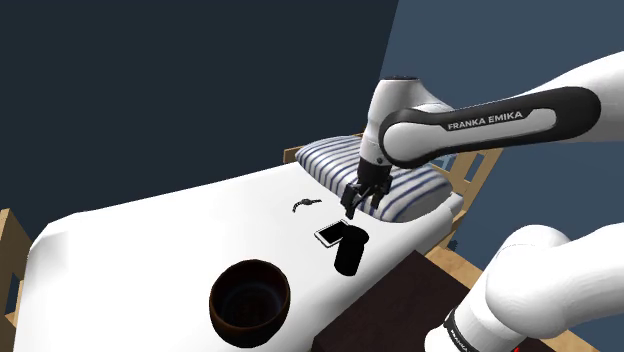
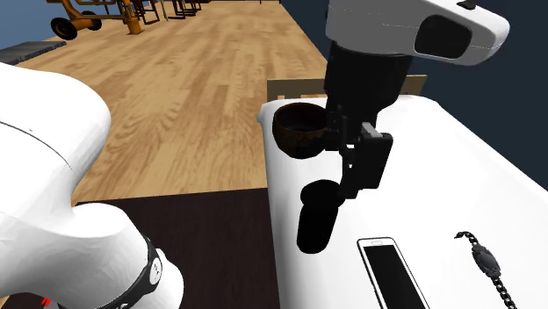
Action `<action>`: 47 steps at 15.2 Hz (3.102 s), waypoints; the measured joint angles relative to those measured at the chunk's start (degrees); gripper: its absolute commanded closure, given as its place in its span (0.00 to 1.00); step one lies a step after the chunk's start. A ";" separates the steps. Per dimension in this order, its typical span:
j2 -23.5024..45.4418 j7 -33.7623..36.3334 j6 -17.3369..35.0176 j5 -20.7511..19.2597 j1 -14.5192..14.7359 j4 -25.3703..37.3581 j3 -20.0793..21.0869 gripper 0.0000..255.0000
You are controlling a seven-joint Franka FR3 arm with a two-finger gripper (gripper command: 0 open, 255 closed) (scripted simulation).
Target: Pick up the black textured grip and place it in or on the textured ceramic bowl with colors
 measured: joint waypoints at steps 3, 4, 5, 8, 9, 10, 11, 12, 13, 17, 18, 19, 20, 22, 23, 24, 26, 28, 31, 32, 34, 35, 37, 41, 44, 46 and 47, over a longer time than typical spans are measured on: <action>3.56 1.52 5.91 0.24 0.45 -1.87 1.62 0.00; 4.51 1.80 7.39 0.31 0.54 -2.31 1.93 0.00; 5.14 1.83 8.40 0.28 0.50 -2.65 2.01 0.00; 7.28 2.07 11.91 0.36 0.52 -3.97 2.37 0.00; 7.79 2.12 12.87 0.38 0.53 -4.41 2.46 0.00; 8.61 2.11 14.19 0.36 0.47 -4.95 2.51 0.00; 9.05 2.15 14.84 0.36 0.46 -5.14 2.56 0.00; 9.20 2.16 15.18 0.37 0.47 -5.32 2.59 0.00; 9.27 2.17 15.34 0.38 0.47 -5.39 2.61 0.00; 9.38 2.16 15.49 0.36 0.45 -5.42 2.60 0.00; 9.38 2.16 15.49 0.36 0.45 -5.42 2.60 1.00; 9.36 2.16 15.50 0.36 0.45 -5.39 2.60 1.00; 9.36 2.16 15.50 0.36 0.45 -5.37 2.60 1.00; 9.37 2.16 15.50 0.37 0.46 -5.37 2.60 1.00; 9.37 2.15 15.50 0.37 0.46 -5.37 2.60 1.00; 9.37 2.15 15.49 0.37 0.46 -5.37 2.60 1.00; 9.35 2.14 15.49 0.37 0.45 -5.37 2.59 1.00; 9.36 2.14 15.51 0.36 0.45 -5.38 2.59 1.00; 7.89 2.07 13.38 0.38 0.51 -4.78 2.45 1.00; 7.35 2.06 12.49 0.38 0.53 -4.44 2.39 1.00; 6.20 2.18 10.43 0.43 0.65 -3.50 2.38 1.00; 5.64 2.05 9.42 0.37 0.59 -3.05 2.24 1.00; 4.70 1.88 7.53 0.26 0.51 -2.11 2.00 1.00; 2.82 1.87 3.71 0.19 0.55 -0.16 1.80 1.00; 1.56 1.88 0.79 0.14 0.58 1.50 1.66 1.00; 0.83 1.80 -1.03 0.06 0.54 2.58 1.49 1.00; 0.62 1.77 -1.73 0.02 0.52 3.06 1.44 1.00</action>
